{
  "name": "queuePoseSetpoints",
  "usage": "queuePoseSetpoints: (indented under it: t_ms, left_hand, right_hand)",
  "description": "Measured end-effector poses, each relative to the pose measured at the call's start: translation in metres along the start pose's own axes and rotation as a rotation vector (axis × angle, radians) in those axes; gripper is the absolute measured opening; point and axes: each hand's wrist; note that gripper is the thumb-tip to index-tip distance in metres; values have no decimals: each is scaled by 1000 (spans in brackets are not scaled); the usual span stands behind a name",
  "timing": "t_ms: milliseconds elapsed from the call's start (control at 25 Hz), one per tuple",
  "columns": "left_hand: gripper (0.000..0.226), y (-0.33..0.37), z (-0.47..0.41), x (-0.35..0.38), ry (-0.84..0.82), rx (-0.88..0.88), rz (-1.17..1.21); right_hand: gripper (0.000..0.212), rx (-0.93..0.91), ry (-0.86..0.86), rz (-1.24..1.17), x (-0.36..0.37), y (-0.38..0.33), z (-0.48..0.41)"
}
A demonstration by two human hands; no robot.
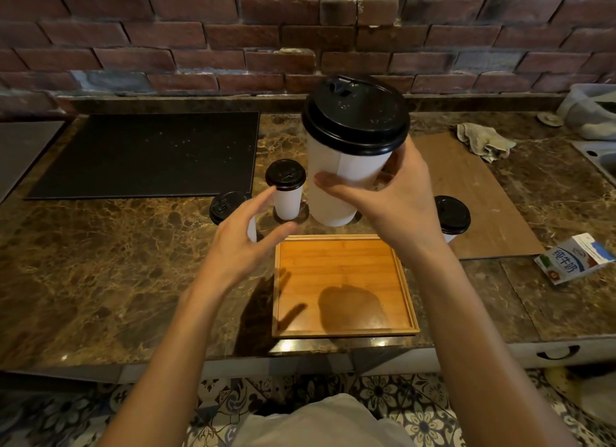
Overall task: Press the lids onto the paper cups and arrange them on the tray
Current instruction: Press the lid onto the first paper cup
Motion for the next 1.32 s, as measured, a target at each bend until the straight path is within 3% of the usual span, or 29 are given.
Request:
queuePoseSetpoints:
  t_ms: [160,360,560,880,1040,1320]
  left_hand:
    - [69,-78,-3,30,197,-103,-251]
    - [63,-151,9,61,74,-247,-549]
    - [62,-171,19,76,-7,-352,-712]
    - [63,-175,24,84,93,-334,-761]
    - [76,-175,24,84,127,-301,-747]
    - [73,-176,20,83,130,-307,-727]
  right_hand:
    - [88,13,31,12,5,25,12]
    - [91,88,8,39,16,65,39]
    - [91,248,2,53,36,106,67]
    - [94,398,-64,123,72,156,77]
    - [90,409,-97,125,87,172,65]
    - [90,435,-131,152,103,193,56]
Point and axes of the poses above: each hand's wrist, its own z-axis away from the middle knuckle, its own x-axis out of the palm, y = z × x, and after that the axes turned 10 degrees about -x, right-handed
